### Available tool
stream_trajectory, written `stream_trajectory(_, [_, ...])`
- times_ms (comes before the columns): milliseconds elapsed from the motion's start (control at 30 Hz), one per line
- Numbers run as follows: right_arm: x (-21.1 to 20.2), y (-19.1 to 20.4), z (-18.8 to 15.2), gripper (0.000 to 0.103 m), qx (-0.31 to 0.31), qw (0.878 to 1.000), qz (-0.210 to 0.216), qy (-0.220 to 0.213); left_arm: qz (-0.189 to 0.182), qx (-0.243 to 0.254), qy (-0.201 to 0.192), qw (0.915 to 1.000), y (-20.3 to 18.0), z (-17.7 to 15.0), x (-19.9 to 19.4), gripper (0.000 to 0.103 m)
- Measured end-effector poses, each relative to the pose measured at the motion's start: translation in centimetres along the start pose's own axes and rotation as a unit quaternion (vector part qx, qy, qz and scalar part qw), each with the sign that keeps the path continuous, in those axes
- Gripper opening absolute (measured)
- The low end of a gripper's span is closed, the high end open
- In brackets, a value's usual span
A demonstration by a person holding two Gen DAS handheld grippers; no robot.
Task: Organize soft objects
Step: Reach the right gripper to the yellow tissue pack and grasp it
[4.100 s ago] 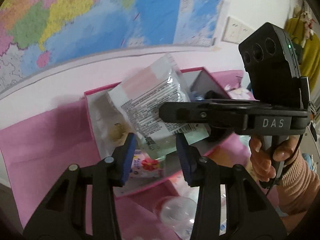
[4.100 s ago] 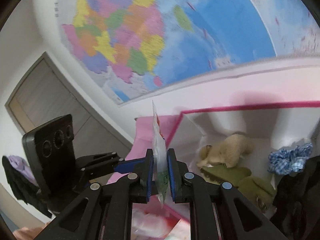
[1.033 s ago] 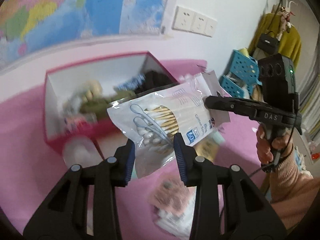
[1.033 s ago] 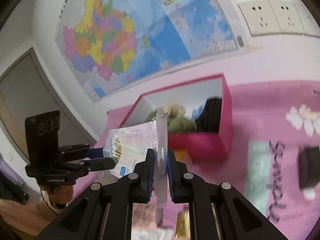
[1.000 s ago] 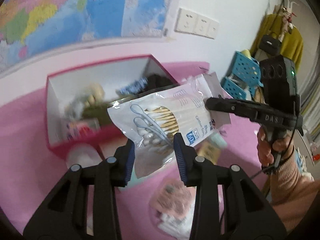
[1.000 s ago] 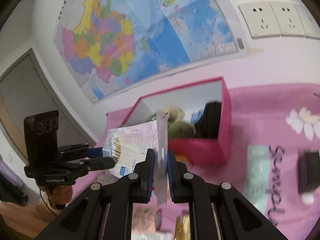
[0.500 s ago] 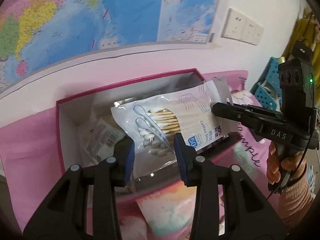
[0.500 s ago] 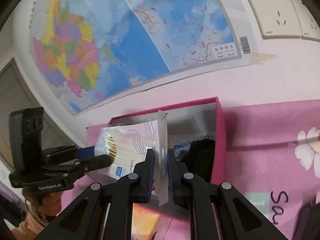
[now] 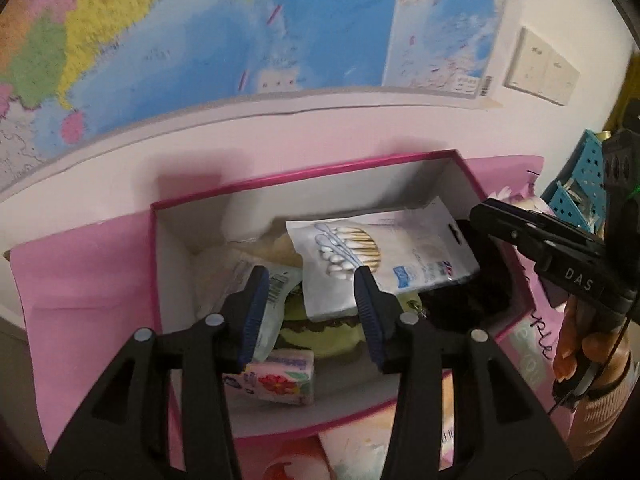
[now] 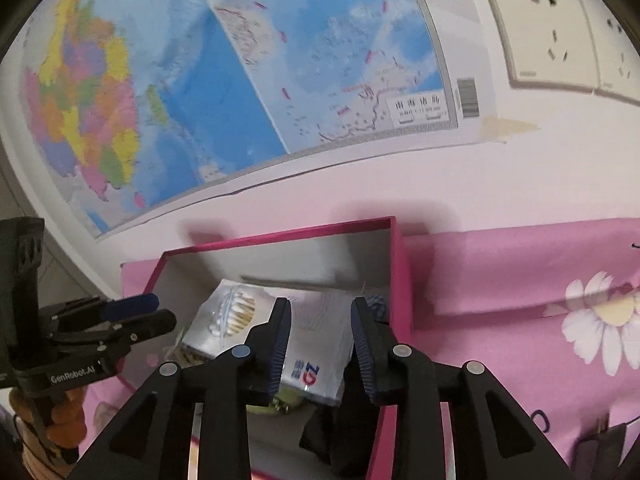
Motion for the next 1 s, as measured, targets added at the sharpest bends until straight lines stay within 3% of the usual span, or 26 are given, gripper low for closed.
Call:
stream_trajectory(300, [-5.2, 4.2, -3.7, 0.036, -0.054, 0.997, 0.057, -0.002, -0.064, 0.037, -0.071, 0.9947, -1.6, -3.7, -6.2, 0.047])
stream_trajectory(500, [-8.0, 5.1, -7.7, 0.043, -0.059, 0.995, 0.077, 0.022, -0.122, 0.078, -0.091, 0.9852, -4.5, -8.7, -9.3, 0.047])
stream_trajectory(633, [-8.8, 3.7, -11.6, 0.05, -0.048, 0.996, 0.057, 0.055, -0.166, 0.106, -0.073, 0.9776, -7.5, -12.4, -9.6, 0.047])
stream_trajectory(767, [-9.1, 1.5, -14.9, 0.051, -0.021, 0.996, 0.037, 0.083, -0.192, 0.122, -0.035, 0.9733, -10.1, -15.3, -8.1, 0.047])
stream_trajectory(1000, [-8.8, -1.8, -18.3, 0.051, 0.028, 0.994, 0.018, 0.103, -0.223, 0.111, 0.033, 0.968, -13.2, -17.3, -4.6, 0.047])
Point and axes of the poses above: each gripper's, at about its wrist camera, not at the fingertips, and x roughly the way its jaws point, y to its left, z to its top, the point moved 4 cm from there along x, roughly the way its jaws point, and after that the axes turned 8 degrees about z, right-handed, at the moved point
